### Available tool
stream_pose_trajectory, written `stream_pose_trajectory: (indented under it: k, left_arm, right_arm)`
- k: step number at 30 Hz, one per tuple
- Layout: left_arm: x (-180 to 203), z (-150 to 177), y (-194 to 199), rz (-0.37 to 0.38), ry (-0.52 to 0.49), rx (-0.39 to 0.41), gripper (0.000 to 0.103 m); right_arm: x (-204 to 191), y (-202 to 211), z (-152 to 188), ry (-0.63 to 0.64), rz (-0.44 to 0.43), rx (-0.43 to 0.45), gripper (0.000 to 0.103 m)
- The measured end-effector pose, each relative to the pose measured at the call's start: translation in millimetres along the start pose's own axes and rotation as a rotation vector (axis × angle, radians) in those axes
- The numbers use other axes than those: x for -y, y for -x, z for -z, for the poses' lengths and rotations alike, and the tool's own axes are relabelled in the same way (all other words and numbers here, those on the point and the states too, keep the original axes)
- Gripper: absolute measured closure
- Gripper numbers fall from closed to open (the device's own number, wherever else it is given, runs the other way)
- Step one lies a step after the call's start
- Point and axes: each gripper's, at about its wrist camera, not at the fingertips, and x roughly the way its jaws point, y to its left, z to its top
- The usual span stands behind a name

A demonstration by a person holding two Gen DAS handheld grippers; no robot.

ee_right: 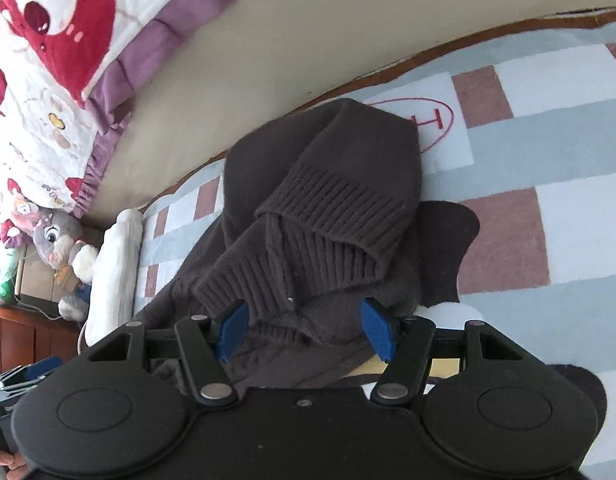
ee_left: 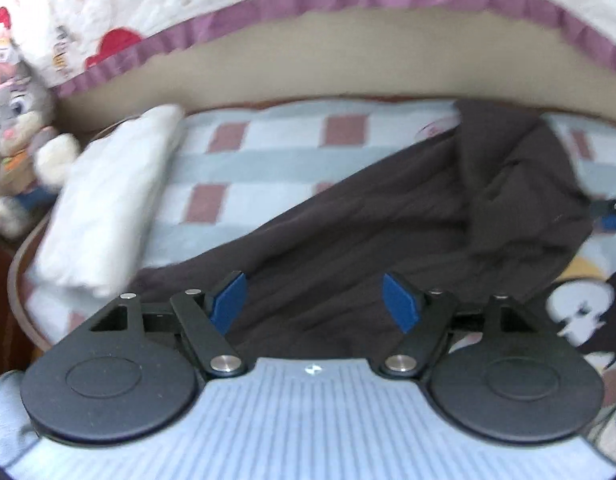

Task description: Fold clothes

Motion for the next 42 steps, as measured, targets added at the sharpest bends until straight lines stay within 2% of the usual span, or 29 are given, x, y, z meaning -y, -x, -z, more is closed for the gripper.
stream_pose_trajectory:
  k: [4,8,10,15,17,20,21,23,26,28,29,33,37,42]
  left_arm:
    - [-26.1,22.4,-18.2,-0.038,-0.002,0.013,0.023]
    - [-44.0,48.0,-56.4,0.017,0.010,0.022,0.023]
    - [-52.7,59.2,-76.7,0.069,0.059,0.013,0.023]
    - [-78.9,85.4,-110.6,0.197,0.276,0.005,0.023]
    - [-86.3,94.8,-116.4,0.243,0.306,0.038,0.023]
    - [-80.2,103.7,-118.8,0.231,0.214,0.101,0.022]
    - [-75.8,104.9,-120.1,0.226,0.196,0.100,0.018]
    - [-66.9,107.4,-122.7,0.218,0.161,0.100,0.014]
    - [-53.6,111.2,-126.6,0.205,0.109,0.098,0.014]
    - [-45.2,112.8,-128.2,0.192,0.074,0.096,0.043]
    - [-42.1,112.1,-127.1,0.191,0.064,0.090,0.070]
    - [-35.1,119.9,-111.2,0.083,0.048,0.146,0.079]
    - [-28.5,129.2,-93.8,-0.044,0.032,0.214,0.082]
    - [-20.3,140.9,-72.0,-0.204,0.013,0.298,0.086]
  right_arm:
    - [-0.2,-1.4,-2.5,-0.017,-0.001,-0.002,0.035]
    - [-1.1,-3.5,-3.4,-0.019,-0.034,0.003,0.035]
    - [-0.5,-7.9,-0.4,-0.019,-0.077,-0.001,0.035]
    - [-2.3,-31.1,17.0,-0.004,-0.222,-0.061,0.035]
    - [-6.9,-38.2,25.2,0.009,-0.202,-0.047,0.035]
    - [-23.3,-47.7,32.7,0.101,-0.169,-0.023,0.035]
    - [-29.1,-52.2,33.8,0.138,-0.153,0.006,0.035]
    - [-42.1,-62.8,34.6,0.248,-0.034,0.085,0.035]
    - [-38.8,-74.5,26.7,0.237,-0.004,0.099,0.035]
    - [-36.4,-82.3,21.4,0.228,0.015,0.107,0.034]
    - [-27.6,-79.7,18.4,0.164,-0.025,0.110,0.033]
    - [7.2,-75.5,4.0,-0.055,-0.181,0.111,0.023]
    - [26.4,-88.2,-7.7,-0.168,-0.219,0.070,0.023]
    - [18.9,-77.1,1.4,-0.191,-0.221,0.046,0.020]
